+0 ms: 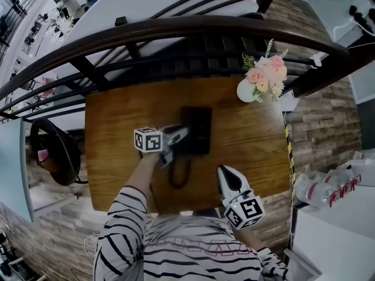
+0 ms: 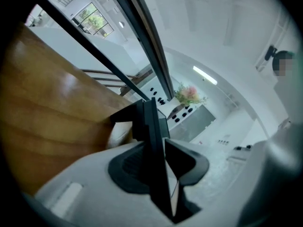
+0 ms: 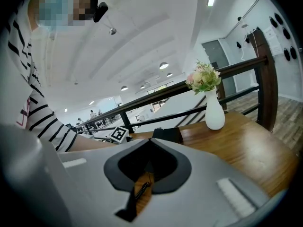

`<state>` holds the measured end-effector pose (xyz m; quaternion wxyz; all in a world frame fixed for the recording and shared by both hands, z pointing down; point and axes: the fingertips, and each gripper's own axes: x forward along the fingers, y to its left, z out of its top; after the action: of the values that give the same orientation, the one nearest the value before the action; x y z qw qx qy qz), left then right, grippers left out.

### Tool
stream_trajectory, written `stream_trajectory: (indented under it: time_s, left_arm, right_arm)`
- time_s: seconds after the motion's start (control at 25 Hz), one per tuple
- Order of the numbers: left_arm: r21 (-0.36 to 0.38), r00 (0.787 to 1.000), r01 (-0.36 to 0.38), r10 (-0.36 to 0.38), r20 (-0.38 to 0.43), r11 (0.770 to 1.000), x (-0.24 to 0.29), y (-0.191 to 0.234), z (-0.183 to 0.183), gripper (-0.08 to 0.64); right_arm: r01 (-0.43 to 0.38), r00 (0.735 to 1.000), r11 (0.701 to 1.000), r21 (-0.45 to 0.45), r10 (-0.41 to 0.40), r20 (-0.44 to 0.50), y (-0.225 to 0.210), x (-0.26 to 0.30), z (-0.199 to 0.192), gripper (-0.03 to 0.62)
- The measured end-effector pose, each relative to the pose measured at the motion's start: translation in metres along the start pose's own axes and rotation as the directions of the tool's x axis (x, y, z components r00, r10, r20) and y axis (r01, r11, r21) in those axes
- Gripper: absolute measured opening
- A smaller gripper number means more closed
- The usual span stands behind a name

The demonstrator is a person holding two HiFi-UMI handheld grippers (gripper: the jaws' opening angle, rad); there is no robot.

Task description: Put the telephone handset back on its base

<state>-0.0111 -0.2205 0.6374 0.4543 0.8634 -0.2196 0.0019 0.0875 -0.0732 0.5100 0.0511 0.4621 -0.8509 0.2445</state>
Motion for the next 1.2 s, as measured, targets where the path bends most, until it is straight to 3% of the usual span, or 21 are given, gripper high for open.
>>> stream_trajectory:
  time_s: [0.16,0.6,0.88,1.04,1.2]
  left_arm:
    - [0.017,0.999,-0.037,0.036,0.004,0.999,-0.002,0.004,0.002,0.181]
    - [0.015,0.999,-0.047,0.047,-0.010,0.999,-0.008,0.007,0.000,0.183]
    - [0.059,0.998,-0.058,0.059,-0.027,0.997,-0.012,0.006,-0.002,0.159]
    - [0.120,0.998,-0.042,0.047,-0.037,0.992,-0.009,-0.001,-0.002,0.098]
    - [0.098,0.999,-0.027,0.030,-0.028,0.995,-0.010,-0.002,-0.002,0.091]
  right_arm:
    - [0.002,1.000,1.000,0.004,-0.002,0.003,0.000,0.000,0.000,0.000]
    - [0.000,1.000,1.000,0.007,0.000,0.009,0.000,0.001,-0.001,0.000]
    - [-0.004,1.000,1.000,0.013,0.004,0.004,0.004,0.002,-0.001,0.000]
    - [-0.002,1.000,1.000,0.016,0.002,0.001,0.004,0.001,-0.002,0.000]
    - [-0.001,1.000,1.000,0.019,0.001,0.000,0.003,0.000,-0.003,0.000]
